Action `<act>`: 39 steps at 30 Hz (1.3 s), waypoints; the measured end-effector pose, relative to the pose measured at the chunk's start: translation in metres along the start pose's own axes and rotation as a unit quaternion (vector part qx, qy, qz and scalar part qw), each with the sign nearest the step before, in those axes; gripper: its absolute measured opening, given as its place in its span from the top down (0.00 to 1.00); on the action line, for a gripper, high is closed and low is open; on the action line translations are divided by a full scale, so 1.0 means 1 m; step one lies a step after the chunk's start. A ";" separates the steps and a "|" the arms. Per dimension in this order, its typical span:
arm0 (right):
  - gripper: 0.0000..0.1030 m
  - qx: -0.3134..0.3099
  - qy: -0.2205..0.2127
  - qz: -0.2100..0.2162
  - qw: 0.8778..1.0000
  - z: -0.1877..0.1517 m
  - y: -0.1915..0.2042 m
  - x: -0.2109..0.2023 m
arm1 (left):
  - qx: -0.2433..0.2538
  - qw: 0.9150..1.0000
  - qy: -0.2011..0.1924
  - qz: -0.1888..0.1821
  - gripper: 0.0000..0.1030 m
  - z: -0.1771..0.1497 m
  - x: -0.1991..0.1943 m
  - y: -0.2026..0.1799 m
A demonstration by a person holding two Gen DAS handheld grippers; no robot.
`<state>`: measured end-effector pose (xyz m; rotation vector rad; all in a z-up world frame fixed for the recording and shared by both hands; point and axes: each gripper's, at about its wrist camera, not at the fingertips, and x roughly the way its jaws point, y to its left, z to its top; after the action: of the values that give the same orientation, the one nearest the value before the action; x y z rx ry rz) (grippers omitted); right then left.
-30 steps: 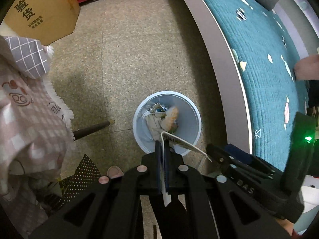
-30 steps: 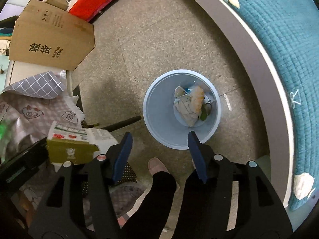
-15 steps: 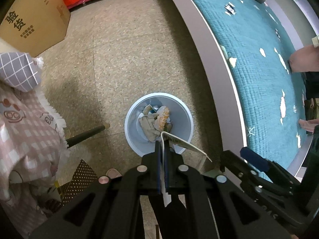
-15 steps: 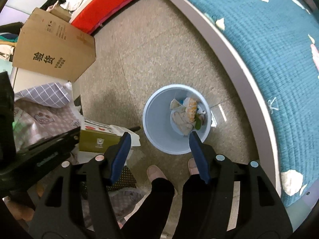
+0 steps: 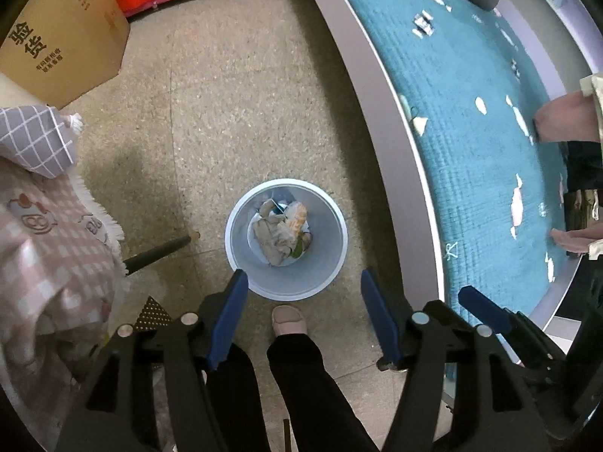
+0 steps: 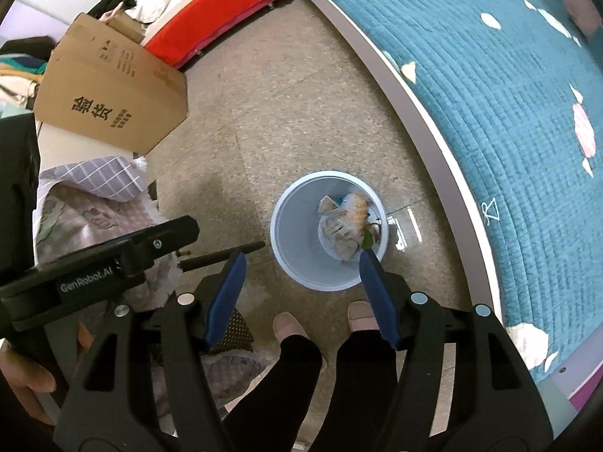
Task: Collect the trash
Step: 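Move both open grippers back over the table, then grasp the blue-orange snack wrapper with the left gripper while the right grasps the black wrapper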
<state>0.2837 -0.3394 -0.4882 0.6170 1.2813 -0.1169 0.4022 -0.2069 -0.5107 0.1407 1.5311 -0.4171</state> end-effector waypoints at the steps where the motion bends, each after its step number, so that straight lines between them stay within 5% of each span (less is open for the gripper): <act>1: 0.40 -0.004 -0.001 0.002 1.000 0.000 0.004 -0.003 | 0.003 1.000 -0.003 0.001 0.40 -0.001 -0.006 0.000; 14: 0.40 -0.124 -0.052 0.045 0.990 0.011 0.134 -0.073 | -0.042 0.992 -0.120 0.001 0.38 -0.032 -0.159 0.086; 21: 0.39 -0.195 -0.072 0.083 0.975 0.000 0.251 -0.075 | -0.053 0.981 -0.176 0.061 0.30 -0.061 -0.245 0.187; 28: 0.39 -0.238 -0.065 0.114 0.962 -0.030 0.366 -0.044 | -0.034 0.975 -0.165 0.143 0.29 -0.084 -0.276 0.295; 33: 0.39 -0.246 -0.053 0.117 0.961 -0.049 0.418 -0.017 | -0.025 0.980 -0.131 0.146 0.29 -0.092 -0.269 0.357; 39: 0.39 -0.246 -0.038 0.110 0.962 -0.057 0.442 0.006 | 0.005 0.985 -0.099 0.144 0.29 -0.088 -0.250 0.384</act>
<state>0.4199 0.0585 -0.3413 0.3167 1.1019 0.3507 0.4569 0.2215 -0.3340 0.3153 1.2893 -0.2004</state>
